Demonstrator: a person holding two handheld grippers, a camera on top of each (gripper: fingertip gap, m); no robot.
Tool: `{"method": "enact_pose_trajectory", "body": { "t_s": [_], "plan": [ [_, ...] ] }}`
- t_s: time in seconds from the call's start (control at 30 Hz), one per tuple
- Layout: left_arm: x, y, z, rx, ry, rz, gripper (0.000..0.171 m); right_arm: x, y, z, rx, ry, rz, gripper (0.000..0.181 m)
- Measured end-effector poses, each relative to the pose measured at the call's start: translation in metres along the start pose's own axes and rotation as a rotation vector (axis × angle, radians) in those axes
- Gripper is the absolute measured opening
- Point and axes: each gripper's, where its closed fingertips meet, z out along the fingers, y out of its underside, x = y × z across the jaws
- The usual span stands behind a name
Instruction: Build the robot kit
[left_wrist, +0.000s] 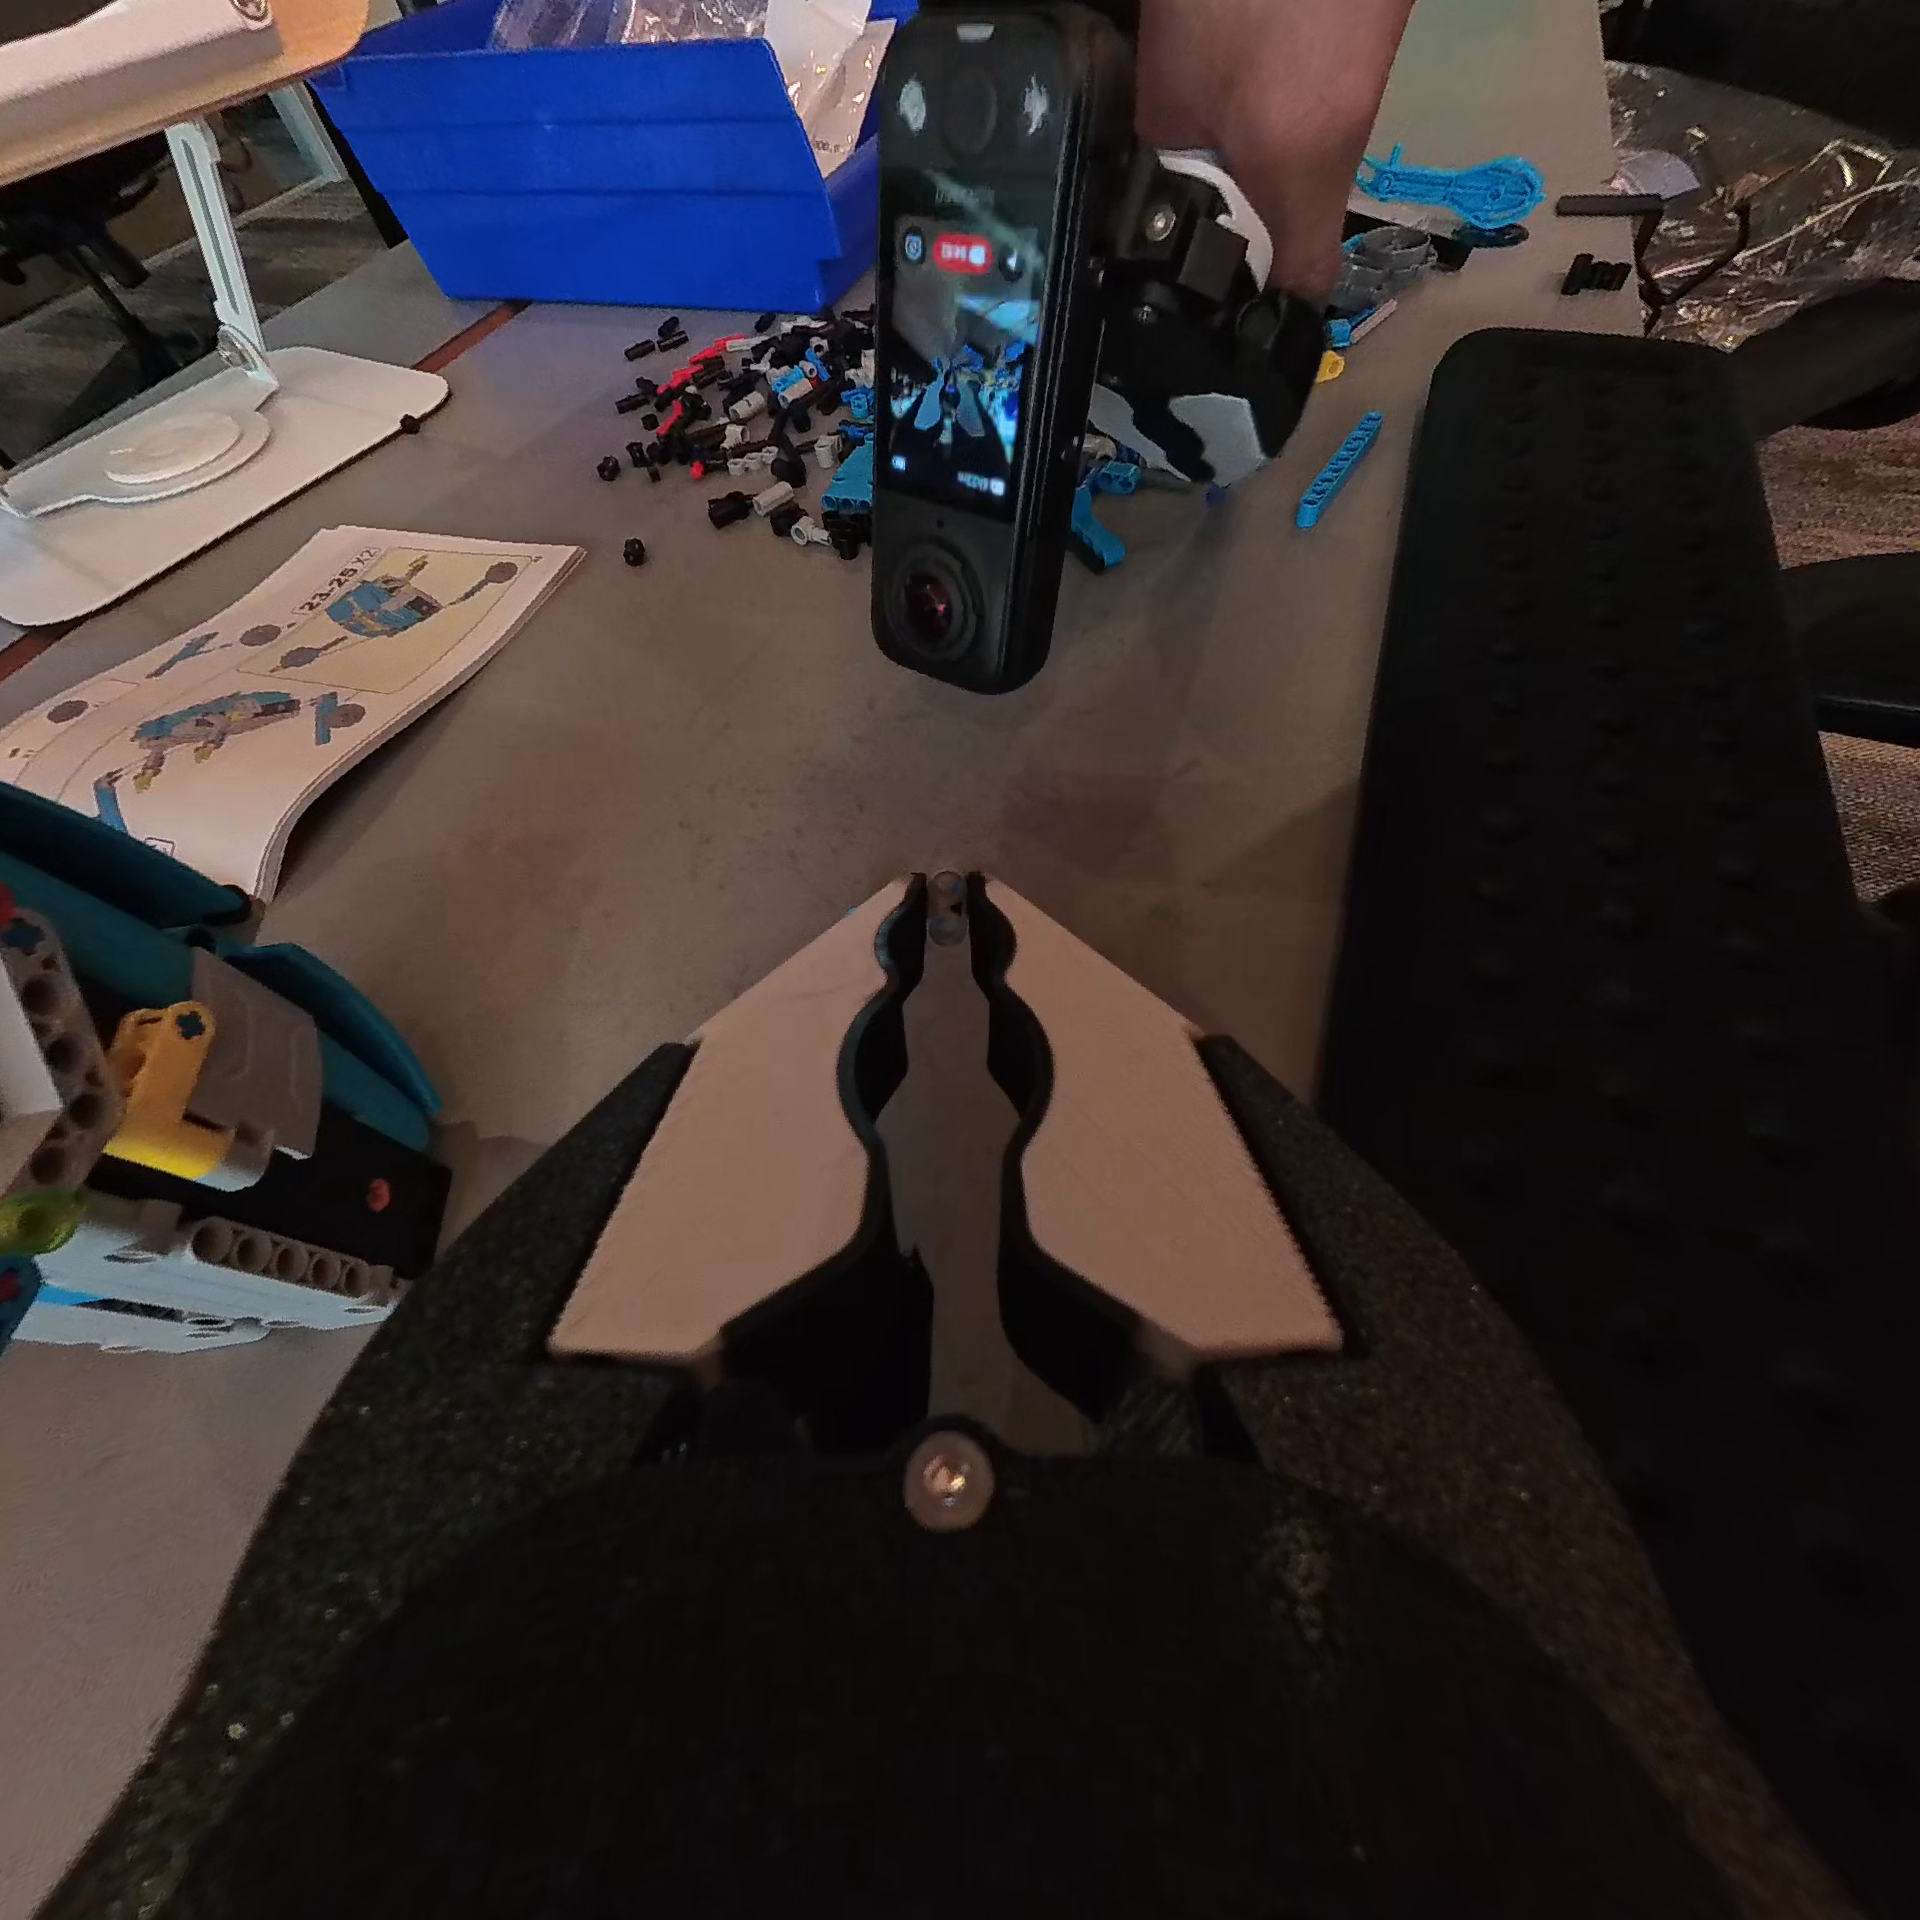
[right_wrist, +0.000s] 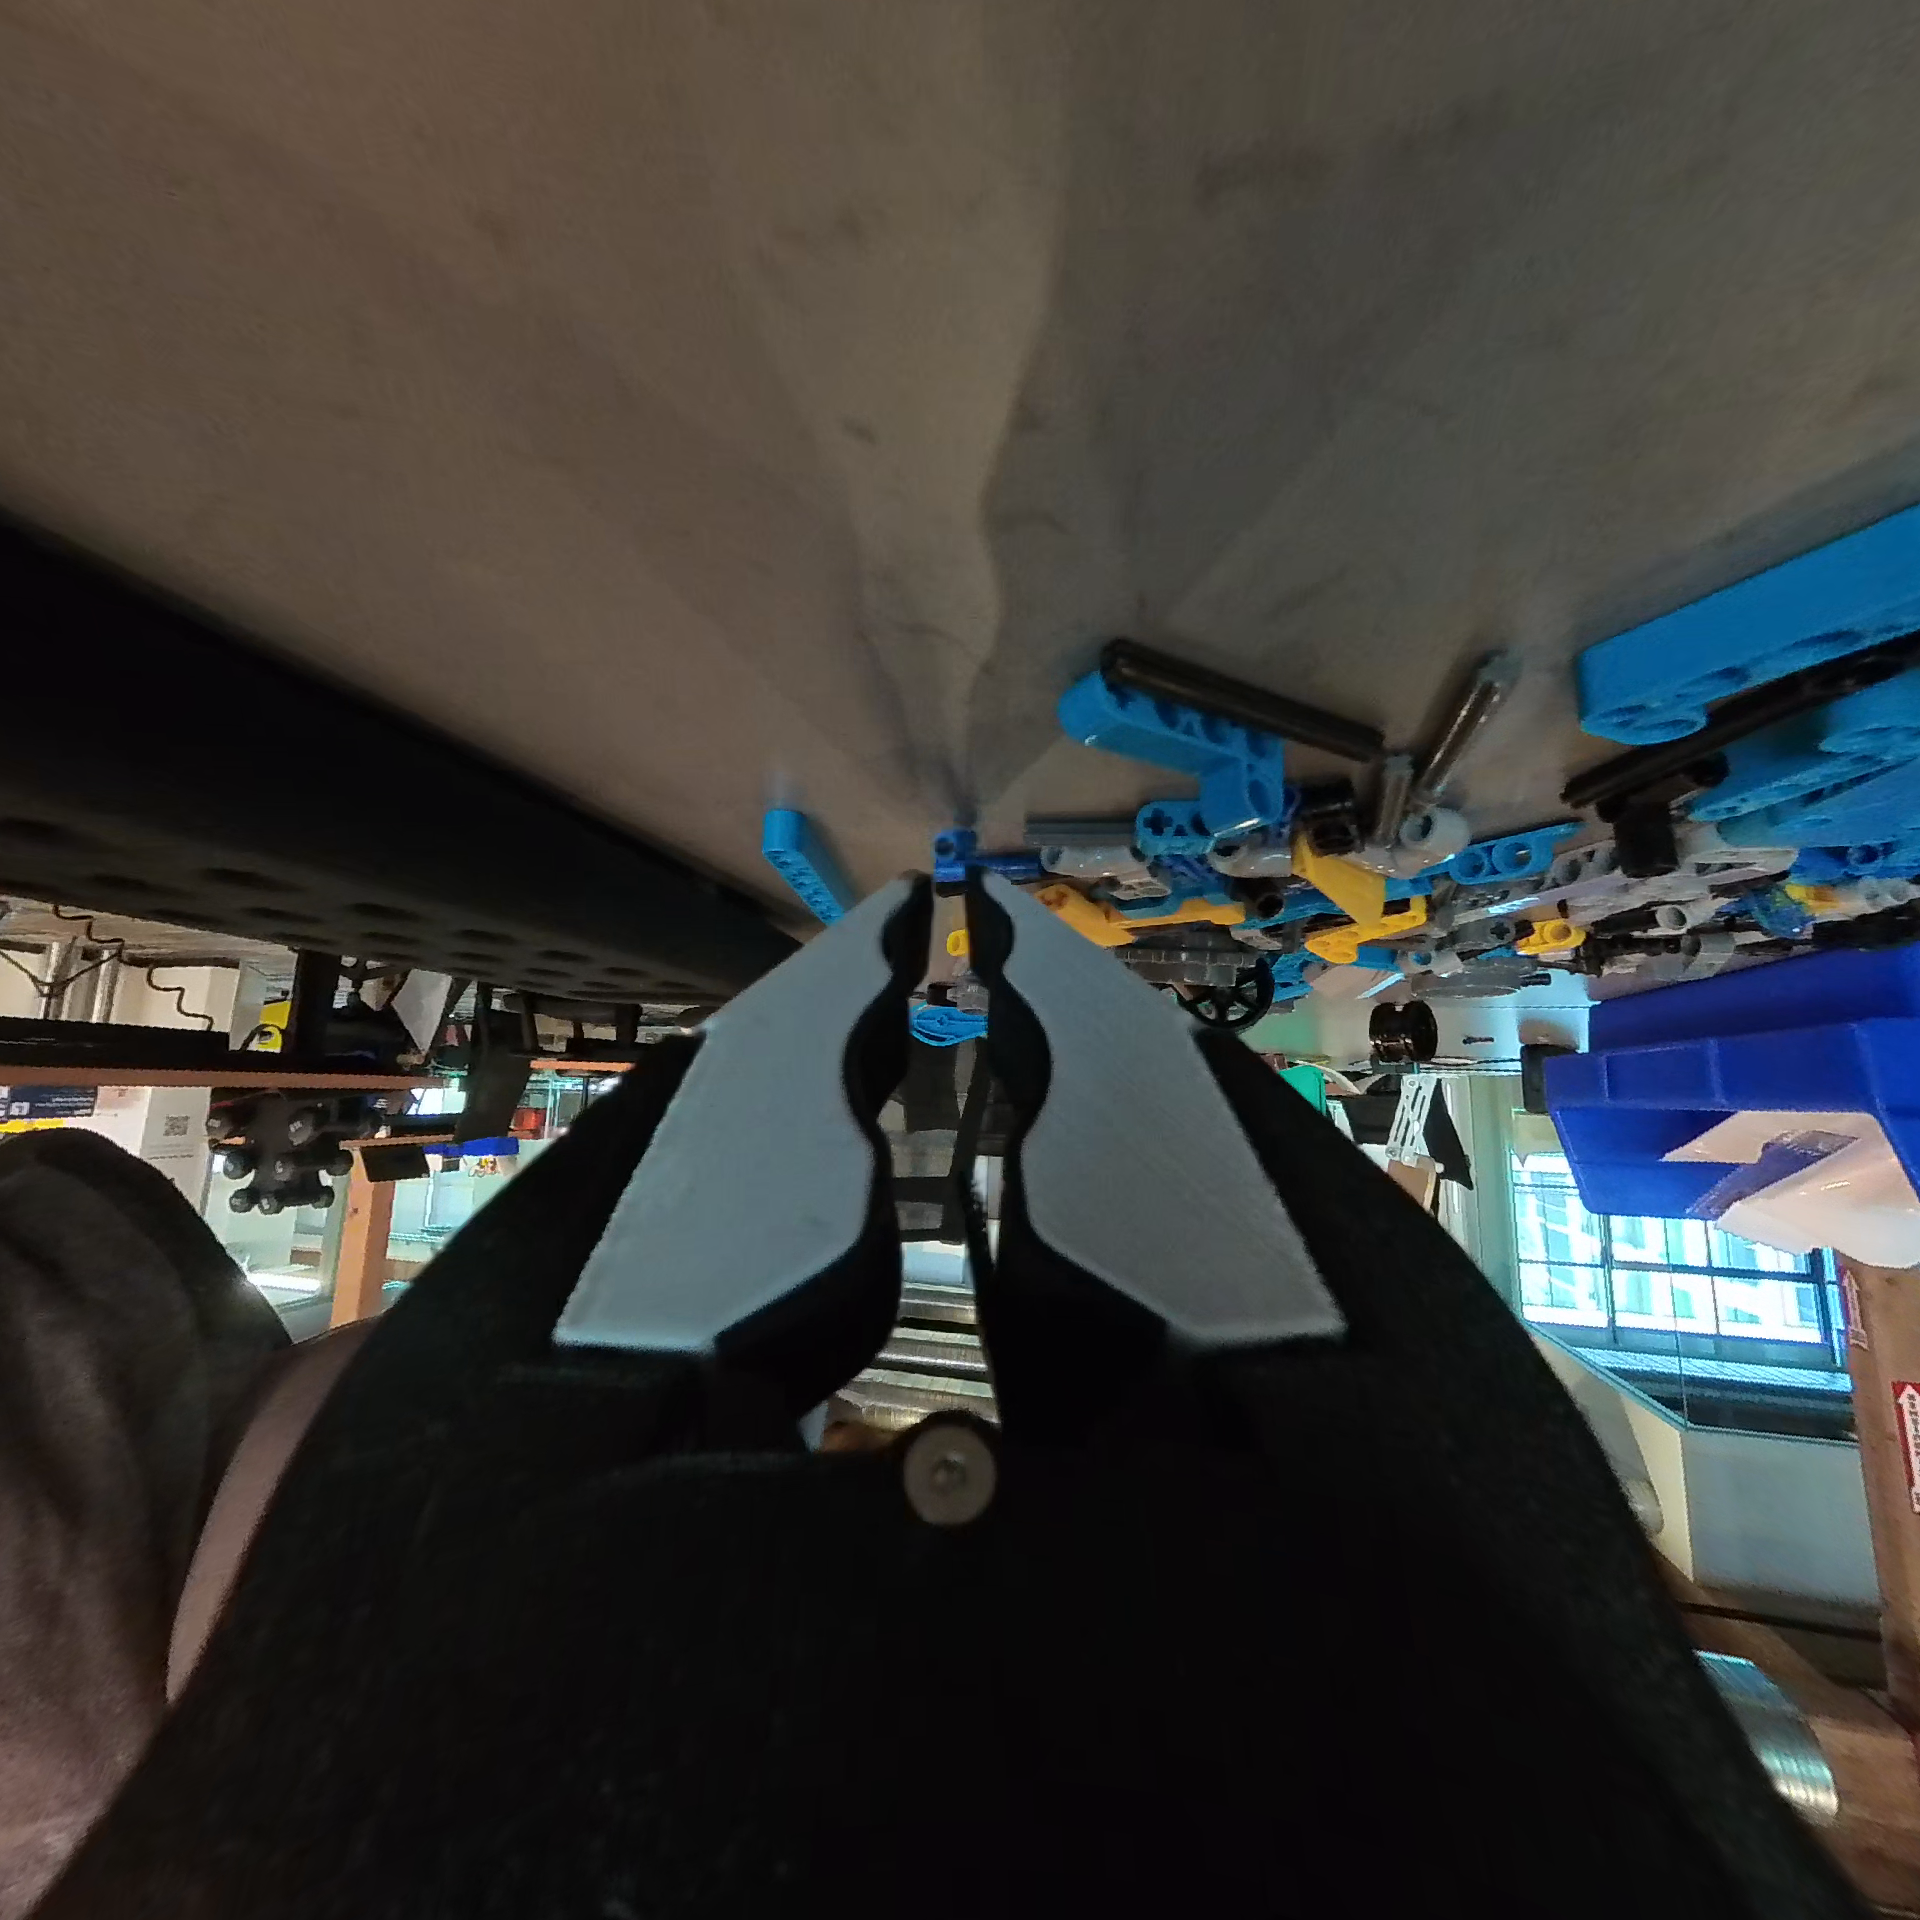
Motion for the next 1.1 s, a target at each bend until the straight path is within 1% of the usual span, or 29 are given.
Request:
{"method": "enact_pose_trajectory", "body": {
  "t_s": [0.03, 0.07, 0.2, 0.3, 0.37, 0.43, 0.5, 0.57, 0.63, 0.7, 0.8, 0.93, 1.1],
  "plan": [
    [0.0, 0.0, 0.0, 0.0, 0.0, 0.0, 0.007, 0.001, -0.001, 0.0, 0.011, 0.009, -0.005, 0.001],
    [0.0, 0.0, 0.0, 0.0, 0.0, 0.0, 0.007, 0.002, -0.004, -0.001, 0.031, 0.015, -0.006, 0.0],
    [0.0, 0.0, 0.0, 0.002, -0.001, -0.001, 0.007, 0.001, -0.004, -0.005, 0.118, -0.005, -0.003, 0.002],
    [-0.001, 0.0, -0.001, 0.004, -0.003, -0.003, 0.007, 0.001, -0.001, -0.011, 0.261, -0.003, 0.017, 0.006],
    [-0.001, 0.0, -0.001, 0.002, -0.002, -0.007, 0.007, 0.003, 0.003, -0.016, 0.362, 0.026, 0.026, 0.012],
    [-0.001, 0.0, 0.0, -0.001, -0.001, -0.007, 0.007, 0.001, 0.001, -0.018, 0.441, 0.053, 0.019, 0.012],
    [0.0, 0.001, 0.001, -0.006, -0.001, -0.002, 0.007, 0.002, 0.002, -0.014, 0.428, 0.074, 0.017, 0.012],
    [0.0, 0.001, 0.001, -0.011, -0.003, 0.004, 0.007, 0.005, 0.0, -0.01, 0.38, 0.066, 0.034, 0.012],
    [0.0, 0.001, 0.001, -0.011, -0.006, 0.006, 0.007, 0.009, -0.005, -0.007, 0.313, 0.059, 0.046, 0.012],
    [-0.001, 0.001, 0.001, -0.009, -0.01, 0.005, 0.007, 0.005, -0.011, -0.003, 0.235, 0.018, 0.036, 0.013],
    [-0.002, 0.0, 0.0, -0.002, -0.014, 0.002, 0.007, 0.006, -0.015, -0.003, 0.145, 0.027, 0.022, 0.01],
    [-0.001, 0.0, -0.001, 0.001, -0.008, 0.005, 0.007, 0.007, -0.015, -0.003, 0.109, 0.002, 0.017, 0.01],
    [0.0, 0.001, 0.0, -0.004, -0.005, 0.01, 0.007, 0.009, -0.016, -0.003, 0.082, -0.014, -0.035, 0.004]
  ]
}}
